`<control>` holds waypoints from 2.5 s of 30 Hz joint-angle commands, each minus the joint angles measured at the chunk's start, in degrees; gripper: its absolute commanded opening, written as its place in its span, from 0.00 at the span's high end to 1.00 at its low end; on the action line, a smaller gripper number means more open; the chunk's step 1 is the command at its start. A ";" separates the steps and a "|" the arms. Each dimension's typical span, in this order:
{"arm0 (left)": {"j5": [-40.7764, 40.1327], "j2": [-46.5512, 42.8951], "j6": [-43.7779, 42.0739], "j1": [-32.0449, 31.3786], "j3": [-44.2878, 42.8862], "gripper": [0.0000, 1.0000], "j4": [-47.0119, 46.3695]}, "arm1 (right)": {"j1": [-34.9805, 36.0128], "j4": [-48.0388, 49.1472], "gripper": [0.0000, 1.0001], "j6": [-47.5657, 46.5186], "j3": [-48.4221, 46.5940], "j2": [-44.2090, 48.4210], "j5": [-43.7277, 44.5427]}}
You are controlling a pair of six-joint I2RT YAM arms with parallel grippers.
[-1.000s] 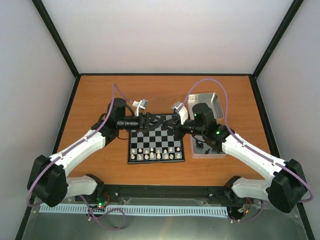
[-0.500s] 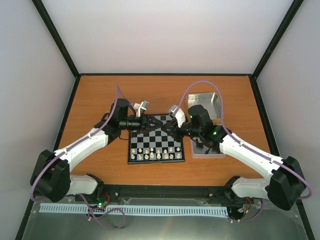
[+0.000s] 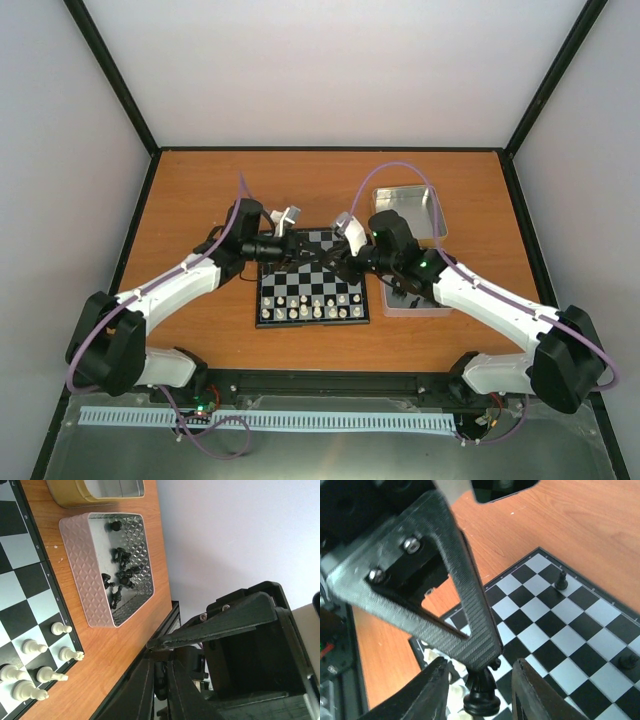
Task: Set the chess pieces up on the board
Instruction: Place the chess piece on the chessboard.
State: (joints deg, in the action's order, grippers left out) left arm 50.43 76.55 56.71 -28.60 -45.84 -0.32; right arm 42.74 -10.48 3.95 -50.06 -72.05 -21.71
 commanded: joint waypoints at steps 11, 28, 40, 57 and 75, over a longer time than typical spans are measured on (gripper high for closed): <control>-16.90 -4.47 -37.41 0.39 -7.22 0.99 17.44 | 0.44 4.83 0.26 12.24 4.14 12.47 4.40; -39.76 -1.88 -64.30 0.39 -10.84 0.99 22.41 | -0.47 4.40 0.25 21.29 11.31 19.63 15.39; -58.95 13.02 -47.14 1.53 -12.99 0.99 17.60 | -0.59 3.09 0.25 21.63 12.75 20.73 16.29; -55.10 20.74 -44.13 3.58 -14.67 0.99 14.50 | -0.64 2.43 0.25 22.78 15.10 23.25 16.68; -55.02 24.27 -43.12 4.52 -14.36 0.96 10.32 | -0.63 2.33 0.25 23.08 14.71 21.87 15.74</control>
State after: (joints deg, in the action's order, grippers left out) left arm -4.27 99.53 12.69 -24.64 -59.48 13.34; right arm 42.39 -8.34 26.63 -35.42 -49.91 -6.09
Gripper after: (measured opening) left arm 0.040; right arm 0.750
